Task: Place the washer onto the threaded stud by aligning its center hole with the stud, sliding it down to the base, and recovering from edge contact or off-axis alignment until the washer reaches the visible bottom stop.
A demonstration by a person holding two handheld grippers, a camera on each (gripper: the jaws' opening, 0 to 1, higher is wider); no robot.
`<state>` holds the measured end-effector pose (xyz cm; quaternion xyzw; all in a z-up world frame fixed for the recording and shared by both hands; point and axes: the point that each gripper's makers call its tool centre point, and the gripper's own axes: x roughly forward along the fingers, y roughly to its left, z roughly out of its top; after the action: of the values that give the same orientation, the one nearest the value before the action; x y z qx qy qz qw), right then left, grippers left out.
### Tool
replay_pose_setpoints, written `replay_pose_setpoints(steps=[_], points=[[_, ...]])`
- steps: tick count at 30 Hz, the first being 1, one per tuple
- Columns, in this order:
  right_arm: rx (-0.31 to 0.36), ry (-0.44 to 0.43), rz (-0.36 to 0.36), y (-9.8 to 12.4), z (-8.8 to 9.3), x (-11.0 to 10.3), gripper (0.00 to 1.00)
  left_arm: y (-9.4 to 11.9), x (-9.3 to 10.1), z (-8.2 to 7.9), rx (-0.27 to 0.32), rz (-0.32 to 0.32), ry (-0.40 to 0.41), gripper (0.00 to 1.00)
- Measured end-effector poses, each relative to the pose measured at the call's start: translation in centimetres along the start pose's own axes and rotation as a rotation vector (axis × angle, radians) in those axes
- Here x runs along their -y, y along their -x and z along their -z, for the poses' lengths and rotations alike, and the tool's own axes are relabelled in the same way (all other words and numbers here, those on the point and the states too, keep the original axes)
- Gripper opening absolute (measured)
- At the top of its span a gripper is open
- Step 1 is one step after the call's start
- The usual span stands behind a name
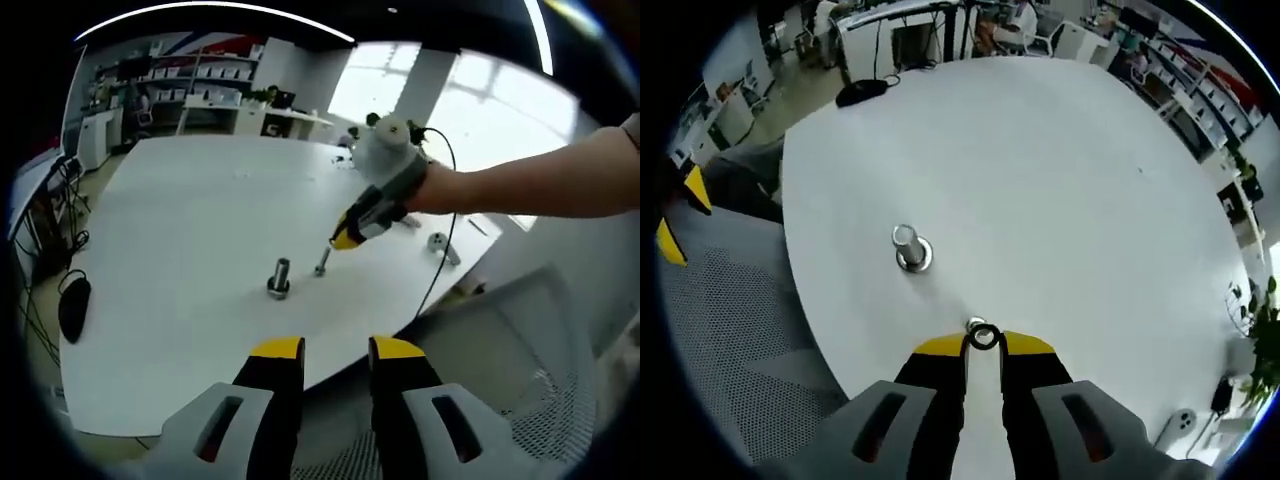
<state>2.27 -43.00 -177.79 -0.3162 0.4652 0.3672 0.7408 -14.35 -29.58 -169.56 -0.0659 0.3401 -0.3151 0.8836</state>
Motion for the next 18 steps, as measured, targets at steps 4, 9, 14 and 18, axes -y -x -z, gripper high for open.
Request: replay_pose_setpoints(steps=[4, 9, 14, 18], points=[[0.006, -0.01, -0.012, -0.3, 0.0, -0.1, 0.14, -0.1, 0.2, 0.1, -0.01, 0.009, -0.01, 0.23], [-0.005, 0.023, -0.017, -0.7, 0.1, -0.5, 0.14, 0.0, 0.1, 0.2, -0.009, 0.007, -0.005, 0.23], [-0.017, 0.017, -0.021, -1.3, 0.3, -0.3, 0.14, 0.0, 0.2, 0.1, -0.008, 0.008, -0.007, 0.23], [-0.001, -0.004, -0.013, -1.4, 0.0, -0.3, 0.14, 0.1, 0.1, 0.1, -0.003, 0.006, -0.005, 0.23]])
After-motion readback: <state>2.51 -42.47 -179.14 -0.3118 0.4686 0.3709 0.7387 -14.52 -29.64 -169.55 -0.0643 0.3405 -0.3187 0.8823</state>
